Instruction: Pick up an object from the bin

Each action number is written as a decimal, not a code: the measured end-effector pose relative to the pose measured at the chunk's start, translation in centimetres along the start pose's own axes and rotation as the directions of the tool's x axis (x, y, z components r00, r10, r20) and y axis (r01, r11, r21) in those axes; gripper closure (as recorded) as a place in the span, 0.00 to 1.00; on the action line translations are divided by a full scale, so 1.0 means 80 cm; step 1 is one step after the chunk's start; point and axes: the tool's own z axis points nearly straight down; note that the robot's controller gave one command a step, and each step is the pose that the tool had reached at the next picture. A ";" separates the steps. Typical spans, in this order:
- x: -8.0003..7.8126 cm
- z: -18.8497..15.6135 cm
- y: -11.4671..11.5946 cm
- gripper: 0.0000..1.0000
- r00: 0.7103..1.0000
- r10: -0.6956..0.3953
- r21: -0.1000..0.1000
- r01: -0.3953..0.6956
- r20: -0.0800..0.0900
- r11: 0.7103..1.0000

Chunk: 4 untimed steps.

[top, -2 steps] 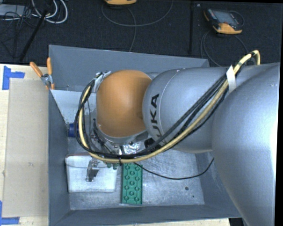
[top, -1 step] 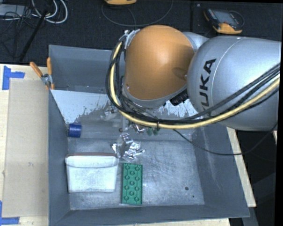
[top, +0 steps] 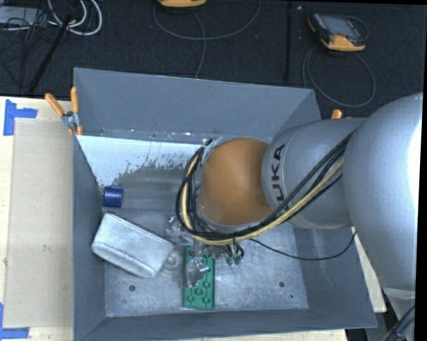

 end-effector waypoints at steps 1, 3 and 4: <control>0.000 0.004 -0.040 0.00 0.994 0.106 -0.003 -0.106 0.001 0.994; -0.001 -0.097 -0.044 1.00 0.995 0.095 0.002 -0.095 0.007 0.995; 0.001 -0.205 -0.043 1.00 0.996 0.093 0.002 -0.093 0.008 0.996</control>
Offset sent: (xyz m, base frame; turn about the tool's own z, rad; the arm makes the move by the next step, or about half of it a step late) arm 0.0089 -0.0335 -0.0047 0.1051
